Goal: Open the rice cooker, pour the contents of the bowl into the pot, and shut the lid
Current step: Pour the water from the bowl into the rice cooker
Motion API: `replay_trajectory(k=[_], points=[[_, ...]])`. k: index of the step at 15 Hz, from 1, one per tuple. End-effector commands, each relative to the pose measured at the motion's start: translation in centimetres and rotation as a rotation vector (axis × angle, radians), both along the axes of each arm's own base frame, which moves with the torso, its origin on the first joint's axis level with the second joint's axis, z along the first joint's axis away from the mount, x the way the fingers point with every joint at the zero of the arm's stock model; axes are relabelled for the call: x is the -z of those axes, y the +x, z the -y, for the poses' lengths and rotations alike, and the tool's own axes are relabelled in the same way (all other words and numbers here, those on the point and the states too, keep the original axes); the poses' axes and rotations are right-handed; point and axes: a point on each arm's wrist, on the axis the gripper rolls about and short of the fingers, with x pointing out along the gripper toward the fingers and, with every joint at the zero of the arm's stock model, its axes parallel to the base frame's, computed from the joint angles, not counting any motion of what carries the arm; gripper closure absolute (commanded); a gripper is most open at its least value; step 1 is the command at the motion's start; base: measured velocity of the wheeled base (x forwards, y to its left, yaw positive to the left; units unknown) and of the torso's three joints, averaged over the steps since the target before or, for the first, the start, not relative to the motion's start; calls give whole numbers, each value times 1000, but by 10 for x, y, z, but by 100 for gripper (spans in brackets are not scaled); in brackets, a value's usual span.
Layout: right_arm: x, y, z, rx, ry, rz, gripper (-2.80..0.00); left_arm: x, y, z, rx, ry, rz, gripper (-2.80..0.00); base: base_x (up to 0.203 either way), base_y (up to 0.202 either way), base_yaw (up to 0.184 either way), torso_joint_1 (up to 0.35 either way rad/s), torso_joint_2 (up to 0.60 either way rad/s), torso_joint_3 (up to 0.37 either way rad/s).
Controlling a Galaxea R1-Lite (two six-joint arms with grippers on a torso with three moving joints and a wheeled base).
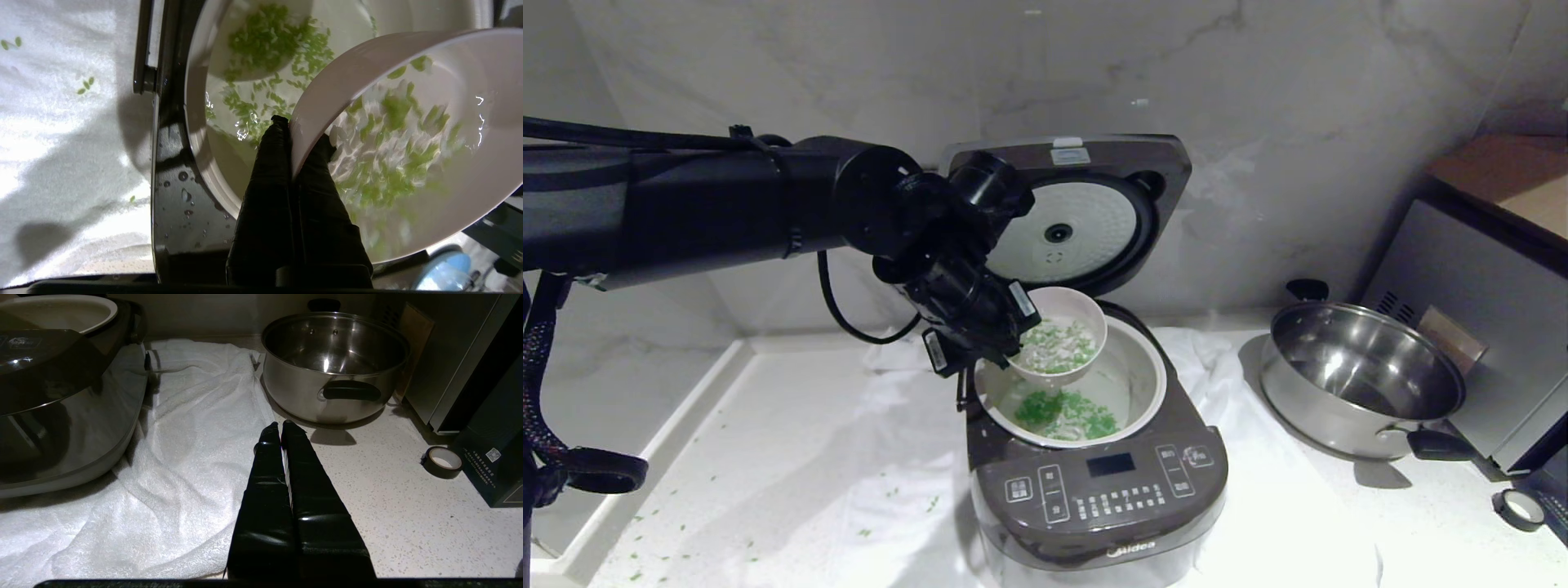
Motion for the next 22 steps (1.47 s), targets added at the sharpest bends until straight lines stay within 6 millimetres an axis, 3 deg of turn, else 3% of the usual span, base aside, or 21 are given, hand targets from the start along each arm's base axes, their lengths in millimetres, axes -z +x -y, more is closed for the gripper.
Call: replay_trajectory(k=[1,6,15,22], points=[[0,0,0,-2,0,-1,0,11,4,6,-4,16,-20,0,0,0,0,0,0,0],[0,0,0,0,0,0,0,18,5,20,-29,0,125,0,0,0,0,0,0,0],[0,0,0,0,0,-1,0,39,9,17,-53,-81,288,0,0,0,0,0,0,0],[0,0,0,-1,0,0,0,59,8,15,-39,-91,316,0,0,0,0,0,0,0]])
